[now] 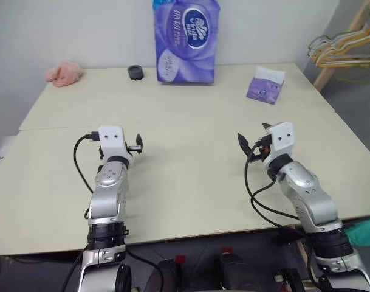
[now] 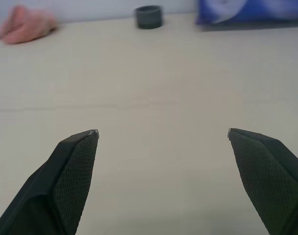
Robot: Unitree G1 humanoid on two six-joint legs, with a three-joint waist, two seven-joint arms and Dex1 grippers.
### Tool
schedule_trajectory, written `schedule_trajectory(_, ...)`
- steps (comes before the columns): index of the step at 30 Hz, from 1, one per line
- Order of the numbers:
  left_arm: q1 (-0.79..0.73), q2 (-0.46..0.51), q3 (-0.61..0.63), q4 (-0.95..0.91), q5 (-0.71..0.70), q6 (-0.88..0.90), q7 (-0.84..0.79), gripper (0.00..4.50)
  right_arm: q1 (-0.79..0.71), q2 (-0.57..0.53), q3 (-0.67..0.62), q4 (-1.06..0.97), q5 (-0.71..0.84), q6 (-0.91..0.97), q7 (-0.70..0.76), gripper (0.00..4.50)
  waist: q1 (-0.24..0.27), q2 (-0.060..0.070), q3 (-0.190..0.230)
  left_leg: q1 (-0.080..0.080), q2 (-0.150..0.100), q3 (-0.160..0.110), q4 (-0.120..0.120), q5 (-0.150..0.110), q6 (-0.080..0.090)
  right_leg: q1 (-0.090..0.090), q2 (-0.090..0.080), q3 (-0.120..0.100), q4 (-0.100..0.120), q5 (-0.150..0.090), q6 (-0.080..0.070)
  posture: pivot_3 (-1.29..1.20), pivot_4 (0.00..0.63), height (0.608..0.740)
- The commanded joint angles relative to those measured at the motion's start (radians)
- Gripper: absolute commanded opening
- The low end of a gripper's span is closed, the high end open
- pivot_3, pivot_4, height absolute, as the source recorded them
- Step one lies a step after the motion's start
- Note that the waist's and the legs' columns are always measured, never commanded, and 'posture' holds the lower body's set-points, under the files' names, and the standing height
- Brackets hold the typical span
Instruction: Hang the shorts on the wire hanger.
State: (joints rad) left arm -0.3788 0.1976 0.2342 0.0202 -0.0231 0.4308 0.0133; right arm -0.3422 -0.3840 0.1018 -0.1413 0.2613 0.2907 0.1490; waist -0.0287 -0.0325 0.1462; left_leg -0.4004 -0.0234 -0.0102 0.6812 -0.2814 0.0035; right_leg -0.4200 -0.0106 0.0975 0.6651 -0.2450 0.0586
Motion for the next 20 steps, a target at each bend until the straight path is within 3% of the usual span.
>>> schedule_trajectory(1, 0.020, 0.005, -0.014, -0.027, 0.009, -0.036, 0.004, 4.50, -0.021, 0.034, -0.011, 0.017, -0.033, -0.021, 0.016, 4.47, 0.013, -0.001, -0.005, 0.000, 0.000, -0.001, 0.000, 0.001, 0.000, 0.000, 0.000, -0.001, 0.000, 0.000, -0.001, 0.03, 0.077, 0.740)
schedule_trajectory(20, 0.089, -0.035, -0.006, -0.042, -0.019, -0.082, 0.035, 4.50, -0.057, 0.126, -0.057, 0.135, -0.096, -0.019, 0.058, 4.47, 0.034, -0.003, -0.012, 0.001, 0.000, -0.004, -0.001, 0.007, -0.002, 0.002, 0.001, -0.004, 0.002, 0.004, -0.006, 0.13, 0.085, 0.740)
